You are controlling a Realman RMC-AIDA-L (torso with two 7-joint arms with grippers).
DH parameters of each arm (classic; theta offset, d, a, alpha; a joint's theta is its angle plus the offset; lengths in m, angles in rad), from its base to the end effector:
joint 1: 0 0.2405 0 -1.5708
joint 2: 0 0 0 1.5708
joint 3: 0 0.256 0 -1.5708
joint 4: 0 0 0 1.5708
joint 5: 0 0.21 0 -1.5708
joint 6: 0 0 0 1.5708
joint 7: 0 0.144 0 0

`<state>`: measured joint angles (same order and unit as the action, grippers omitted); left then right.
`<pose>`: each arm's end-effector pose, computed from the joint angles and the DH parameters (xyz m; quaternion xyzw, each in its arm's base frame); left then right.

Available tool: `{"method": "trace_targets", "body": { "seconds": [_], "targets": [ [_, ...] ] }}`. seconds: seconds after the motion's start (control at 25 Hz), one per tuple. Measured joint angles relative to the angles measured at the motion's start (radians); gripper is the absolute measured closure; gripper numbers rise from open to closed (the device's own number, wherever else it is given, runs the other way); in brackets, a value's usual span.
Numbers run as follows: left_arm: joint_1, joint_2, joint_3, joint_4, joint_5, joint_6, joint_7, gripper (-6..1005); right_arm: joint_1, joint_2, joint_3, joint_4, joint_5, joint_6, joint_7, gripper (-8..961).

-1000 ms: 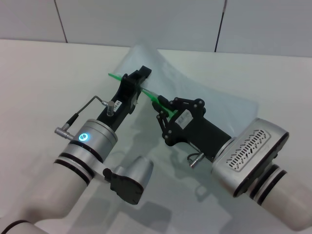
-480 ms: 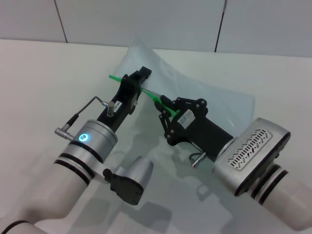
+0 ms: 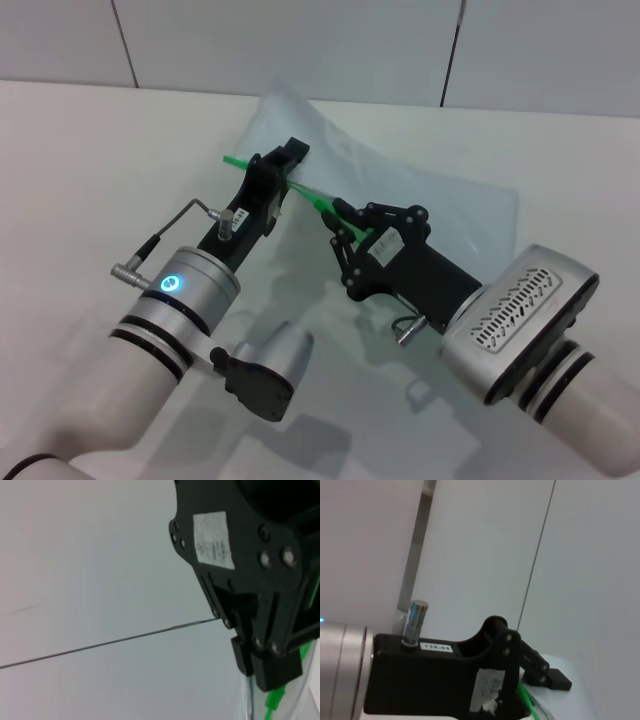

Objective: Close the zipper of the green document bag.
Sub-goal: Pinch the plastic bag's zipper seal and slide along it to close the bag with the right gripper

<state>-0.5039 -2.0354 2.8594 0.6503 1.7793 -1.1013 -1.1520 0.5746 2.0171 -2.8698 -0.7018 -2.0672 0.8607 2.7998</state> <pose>-0.2187 0.3181 -0.0950 -0.6409 0.4658 0.1686 0.5864 0.1865 0.3064 -0.1374 -0.8814 0.0474 0.2641 0.3888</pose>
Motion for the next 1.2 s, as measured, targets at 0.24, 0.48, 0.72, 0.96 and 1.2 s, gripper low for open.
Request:
{"method": "trace_targets", "body": {
  "seconds": [0.24, 0.48, 0.72, 0.96, 1.2],
  "targets": [
    [0.001, 0.000, 0.000, 0.000, -0.001, 0.001, 0.000, 920, -0.002, 0.000, 0.001, 0.008, -0.001, 0.000, 0.000, 780],
    [0.001, 0.000, 0.000, -0.001, -0.003, 0.001, 0.000, 919, -0.011, 0.000, 0.001, 0.010, -0.001, 0.000, 0.000, 775],
    [0.003, 0.000, 0.000, -0.002, -0.005, 0.002, 0.000, 919, -0.017, 0.000, 0.001, 0.017, 0.002, 0.000, 0.000, 770],
    [0.002, 0.000, 0.000, -0.002, -0.005, 0.002, 0.000, 918, -0.022, 0.000, 0.001, 0.023, 0.003, 0.000, 0.003, 765],
    [0.002, 0.000, 0.000, -0.002, -0.005, 0.002, 0.000, 917, -0.026, -0.001, -0.004, 0.021, -0.002, 0.014, 0.001, 760]
  ]
}}
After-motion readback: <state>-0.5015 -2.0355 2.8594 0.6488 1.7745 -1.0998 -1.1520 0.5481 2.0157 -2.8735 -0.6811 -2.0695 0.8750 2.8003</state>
